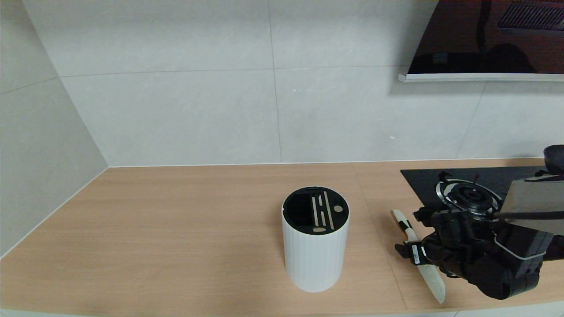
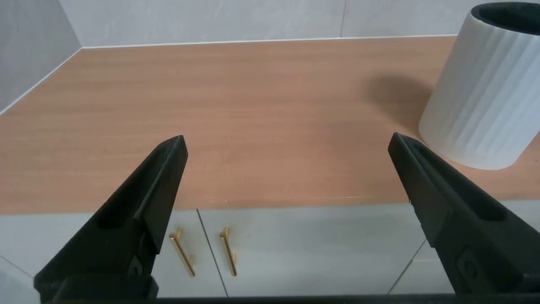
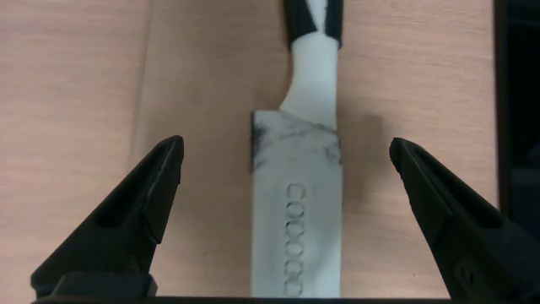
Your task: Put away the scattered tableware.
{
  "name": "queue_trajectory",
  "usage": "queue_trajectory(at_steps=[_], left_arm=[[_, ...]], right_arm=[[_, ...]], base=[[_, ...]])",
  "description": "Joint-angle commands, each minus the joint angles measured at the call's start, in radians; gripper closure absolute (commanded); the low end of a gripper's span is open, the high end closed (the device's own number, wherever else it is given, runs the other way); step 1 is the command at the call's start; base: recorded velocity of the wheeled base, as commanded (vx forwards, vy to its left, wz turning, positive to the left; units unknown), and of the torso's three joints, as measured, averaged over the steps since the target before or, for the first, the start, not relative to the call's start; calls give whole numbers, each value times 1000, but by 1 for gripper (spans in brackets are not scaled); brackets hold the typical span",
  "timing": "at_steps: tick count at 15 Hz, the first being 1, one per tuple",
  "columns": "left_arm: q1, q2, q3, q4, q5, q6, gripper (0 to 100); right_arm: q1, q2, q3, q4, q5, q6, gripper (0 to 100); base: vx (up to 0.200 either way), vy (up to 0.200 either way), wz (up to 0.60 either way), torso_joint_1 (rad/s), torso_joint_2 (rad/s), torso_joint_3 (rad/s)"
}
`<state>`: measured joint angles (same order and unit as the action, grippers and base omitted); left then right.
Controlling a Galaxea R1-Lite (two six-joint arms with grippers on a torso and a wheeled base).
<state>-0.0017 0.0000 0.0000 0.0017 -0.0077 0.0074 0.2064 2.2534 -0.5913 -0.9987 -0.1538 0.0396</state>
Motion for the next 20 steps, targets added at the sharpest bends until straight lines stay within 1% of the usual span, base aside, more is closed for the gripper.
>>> queue_trajectory(at_steps=[1,12,13,20], left_arm=[[0,2,0,0,0,0,0],[0,2,0,0,0,0,0],[0,2,0,0,0,0,0],[0,2,0,0,0,0,0]], right_arm=[[-8,29,-18,-1,-9,2,0],[-22,64,-35,-1,-9,3,0],[-22,66,-36,-1,-7,3,100],[-25,63,-33,-1,-7,3,100]], base=[[0,0,0,0,0,0],[0,0,0,0,0,0],[0,0,0,0,0,0],[0,0,0,0,0,0]])
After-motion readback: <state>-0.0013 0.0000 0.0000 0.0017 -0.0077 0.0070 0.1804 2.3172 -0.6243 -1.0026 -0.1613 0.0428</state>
